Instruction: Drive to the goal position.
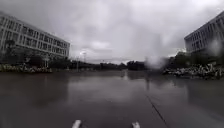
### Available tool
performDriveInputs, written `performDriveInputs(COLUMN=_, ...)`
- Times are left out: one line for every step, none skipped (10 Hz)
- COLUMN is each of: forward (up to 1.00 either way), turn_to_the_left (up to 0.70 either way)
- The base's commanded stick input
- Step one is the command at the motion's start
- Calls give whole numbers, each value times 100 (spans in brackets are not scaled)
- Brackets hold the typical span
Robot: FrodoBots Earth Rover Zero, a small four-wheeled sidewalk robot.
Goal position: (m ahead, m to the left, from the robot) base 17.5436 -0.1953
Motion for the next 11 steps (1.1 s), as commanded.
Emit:
performDriveInputs(forward=70, turn_to_the_left=0)
performDriveInputs(forward=70, turn_to_the_left=0)
performDriveInputs(forward=70, turn_to_the_left=0)
performDriveInputs(forward=70, turn_to_the_left=0)
performDriveInputs(forward=70, turn_to_the_left=0)
performDriveInputs(forward=70, turn_to_the_left=0)
performDriveInputs(forward=70, turn_to_the_left=0)
performDriveInputs(forward=70, turn_to_the_left=0)
performDriveInputs(forward=70, turn_to_the_left=0)
performDriveInputs(forward=70, turn_to_the_left=0)
performDriveInputs(forward=70, turn_to_the_left=0)
